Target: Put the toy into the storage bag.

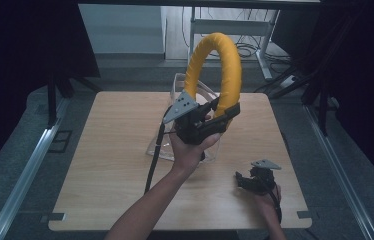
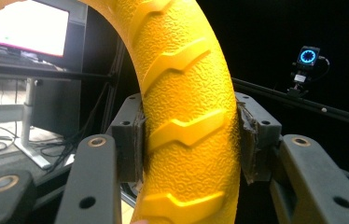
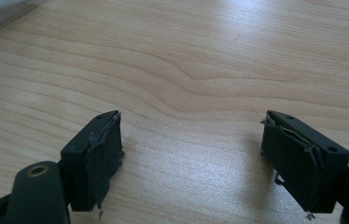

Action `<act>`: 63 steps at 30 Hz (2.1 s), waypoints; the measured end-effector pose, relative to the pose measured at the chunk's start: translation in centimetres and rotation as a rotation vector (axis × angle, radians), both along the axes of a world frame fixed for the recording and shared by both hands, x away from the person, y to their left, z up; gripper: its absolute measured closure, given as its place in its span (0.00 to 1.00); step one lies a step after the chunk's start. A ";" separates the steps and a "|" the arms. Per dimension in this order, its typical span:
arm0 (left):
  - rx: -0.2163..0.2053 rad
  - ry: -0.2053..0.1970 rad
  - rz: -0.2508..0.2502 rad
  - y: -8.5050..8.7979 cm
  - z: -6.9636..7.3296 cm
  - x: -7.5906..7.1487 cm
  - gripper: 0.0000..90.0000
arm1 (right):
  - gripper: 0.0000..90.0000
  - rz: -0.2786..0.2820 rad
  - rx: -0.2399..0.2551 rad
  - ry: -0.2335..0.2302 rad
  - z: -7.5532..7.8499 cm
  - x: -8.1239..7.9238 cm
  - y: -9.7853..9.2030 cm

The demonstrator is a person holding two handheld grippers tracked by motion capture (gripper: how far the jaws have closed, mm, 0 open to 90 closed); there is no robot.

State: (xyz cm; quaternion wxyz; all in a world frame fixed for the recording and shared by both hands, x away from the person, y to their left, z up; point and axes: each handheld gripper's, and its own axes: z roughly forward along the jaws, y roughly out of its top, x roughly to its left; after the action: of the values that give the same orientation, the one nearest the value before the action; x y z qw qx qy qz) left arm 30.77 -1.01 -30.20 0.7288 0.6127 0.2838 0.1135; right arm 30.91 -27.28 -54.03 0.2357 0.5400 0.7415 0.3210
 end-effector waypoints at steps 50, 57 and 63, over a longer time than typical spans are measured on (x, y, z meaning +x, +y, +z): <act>-0.047 0.303 0.161 2.9 -12.0 5.2 0.56 | 0.23 -0.001 -0.001 0.003 0.0 0.0 0.0; -0.020 0.300 0.166 2.7 -11.8 5.0 0.48 | 0.23 -0.002 0.000 0.004 0.0 0.0 0.0; -0.029 0.305 0.141 3.4 -11.3 4.7 0.42 | 0.23 -0.001 0.001 0.003 0.0 0.0 0.0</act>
State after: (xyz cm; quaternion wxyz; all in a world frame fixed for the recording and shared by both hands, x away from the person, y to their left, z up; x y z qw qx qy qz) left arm 35.47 2.39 -41.49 0.6764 0.5906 0.4350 0.0662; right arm 30.89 -27.26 -54.01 0.2346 0.5410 0.7413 0.3205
